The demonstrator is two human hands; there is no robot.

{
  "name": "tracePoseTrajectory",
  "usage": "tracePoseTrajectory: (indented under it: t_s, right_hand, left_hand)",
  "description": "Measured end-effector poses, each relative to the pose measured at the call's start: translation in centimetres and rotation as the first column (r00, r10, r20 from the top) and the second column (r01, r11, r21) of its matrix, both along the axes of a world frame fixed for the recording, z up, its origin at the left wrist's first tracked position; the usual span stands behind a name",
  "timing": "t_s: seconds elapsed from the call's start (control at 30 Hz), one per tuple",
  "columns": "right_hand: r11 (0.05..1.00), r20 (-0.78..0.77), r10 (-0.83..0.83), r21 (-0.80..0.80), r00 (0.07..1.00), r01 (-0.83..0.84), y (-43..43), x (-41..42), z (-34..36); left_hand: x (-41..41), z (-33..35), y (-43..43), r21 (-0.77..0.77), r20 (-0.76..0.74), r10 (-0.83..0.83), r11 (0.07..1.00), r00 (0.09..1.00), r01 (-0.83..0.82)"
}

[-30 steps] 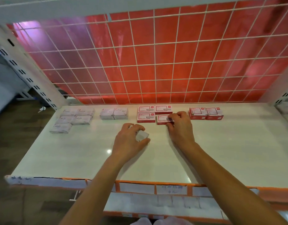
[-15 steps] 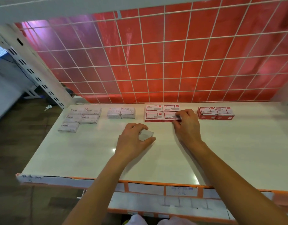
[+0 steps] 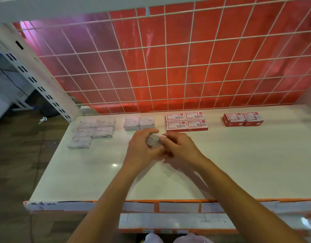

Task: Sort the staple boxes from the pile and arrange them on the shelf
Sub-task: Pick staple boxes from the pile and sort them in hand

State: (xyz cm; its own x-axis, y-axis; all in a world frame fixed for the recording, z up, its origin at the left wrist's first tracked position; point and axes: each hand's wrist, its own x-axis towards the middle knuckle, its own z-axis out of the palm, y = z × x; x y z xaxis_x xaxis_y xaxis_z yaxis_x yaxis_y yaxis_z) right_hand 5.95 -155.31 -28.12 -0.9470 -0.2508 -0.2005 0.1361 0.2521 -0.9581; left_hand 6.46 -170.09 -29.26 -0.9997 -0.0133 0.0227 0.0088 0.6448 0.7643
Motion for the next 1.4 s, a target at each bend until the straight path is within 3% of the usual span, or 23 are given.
tracePoseTrajectory:
  t_s: [0.23, 0.47, 0.57, 0.73, 0.9, 1.07, 1.3, 1.4]
  right_hand:
    - [0.986, 0.044, -0.055, -0.158, 0.997, 0.062, -1.2, 0.0, -0.1]
    - [0.907, 0.137, -0.056, -0.407, 0.989, 0.107, -2.1, 0.0, 0.3]
    - [0.904, 0.140, -0.029, -0.418, 0.990, 0.086, -2.2, 0.0, 0.5]
    - [0.928, 0.118, -0.040, -0.363, 0.992, 0.081, -2.2, 0.0, 0.1]
    - [0.935, 0.068, -0.151, -0.313, 0.986, 0.165, -2.7, -0.3, -0.7]
    - [0.953, 0.019, -0.269, -0.141, 0.963, 0.269, -3.4, -1.0, -1.8]
    - [0.983, -0.166, -0.134, 0.106, 0.977, 0.152, -3.9, -0.6, -2.0]
    - [0.985, -0.175, -0.106, 0.119, 0.979, 0.128, -4.1, -0.7, -1.9]
  left_hand:
    - [-0.6, 0.1, -3.8, 0.203, 0.184, -0.108, 0.977, 0.977, 0.070]
    - [-0.6, 0.4, -5.6, 0.257, 0.193, -0.136, 0.963, 0.972, 0.084]
    - [-0.8, 0.6, -6.0, 0.258, 0.192, -0.133, 0.963, 0.972, 0.081]
    - [-1.0, 0.3, -6.5, 0.306, 0.187, -0.113, 0.951, 0.976, 0.051]
    - [-1.0, 0.2, -6.5, 0.401, 0.186, -0.141, 0.914, 0.972, 0.056]
    - [-0.9, -0.3, -6.7, 0.528, 0.190, -0.169, 0.848, 0.967, 0.044]
    - [-0.6, -0.5, -6.8, 0.539, 0.236, -0.156, 0.842, 0.959, 0.004]
    - [-0.7, -0.3, -6.9, 0.574, 0.274, -0.187, 0.819, 0.943, -0.004]
